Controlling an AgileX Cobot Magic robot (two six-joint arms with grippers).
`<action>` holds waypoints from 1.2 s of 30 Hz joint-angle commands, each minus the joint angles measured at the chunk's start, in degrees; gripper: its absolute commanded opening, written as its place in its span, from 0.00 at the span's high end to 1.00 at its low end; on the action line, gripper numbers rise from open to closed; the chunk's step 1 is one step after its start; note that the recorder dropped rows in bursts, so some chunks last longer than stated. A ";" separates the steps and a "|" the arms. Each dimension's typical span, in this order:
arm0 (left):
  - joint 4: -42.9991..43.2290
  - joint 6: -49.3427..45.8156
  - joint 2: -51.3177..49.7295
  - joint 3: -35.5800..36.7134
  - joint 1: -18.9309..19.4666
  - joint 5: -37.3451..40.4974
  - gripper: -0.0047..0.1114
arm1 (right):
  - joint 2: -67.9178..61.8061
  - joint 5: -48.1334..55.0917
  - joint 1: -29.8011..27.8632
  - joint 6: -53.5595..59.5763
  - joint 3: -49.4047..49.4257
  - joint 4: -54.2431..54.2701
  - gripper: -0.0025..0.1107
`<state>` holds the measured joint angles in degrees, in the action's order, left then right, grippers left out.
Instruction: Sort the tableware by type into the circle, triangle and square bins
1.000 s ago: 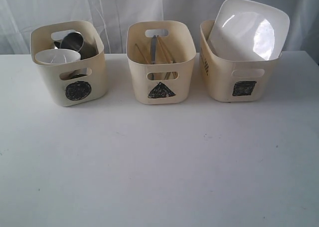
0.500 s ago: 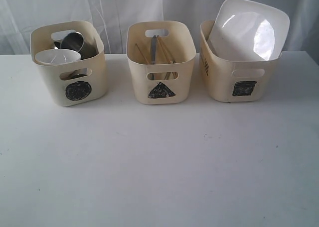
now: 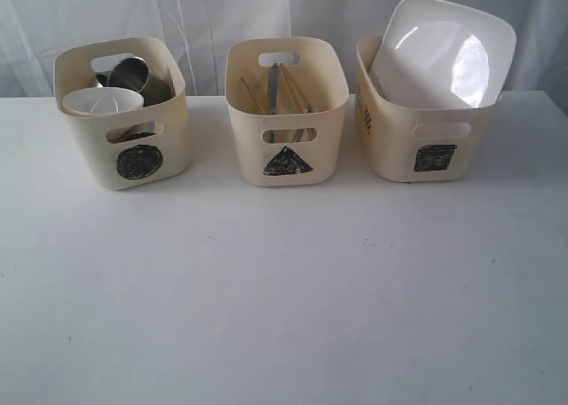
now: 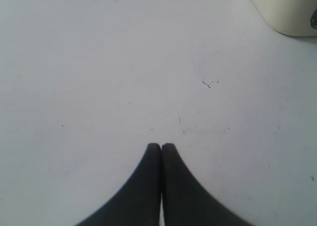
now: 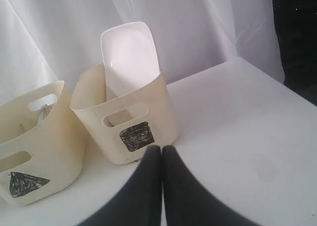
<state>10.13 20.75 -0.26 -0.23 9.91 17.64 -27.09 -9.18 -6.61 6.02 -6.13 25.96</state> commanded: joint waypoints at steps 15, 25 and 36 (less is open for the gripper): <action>-0.06 -0.04 0.26 0.23 0.02 0.08 0.96 | 12.39 -15.49 0.74 9.13 6.13 -1.66 0.98; 0.84 -0.04 0.26 0.23 0.02 0.00 0.96 | 27.09 31.73 0.93 15.87 6.13 -3.80 0.98; 0.84 -0.04 0.26 0.23 0.02 0.00 0.96 | 27.09 20.41 0.93 -5.66 6.13 -32.77 0.98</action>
<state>10.68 20.75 -0.16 -0.23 9.91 17.52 -0.37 13.92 -5.71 7.94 -0.03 2.04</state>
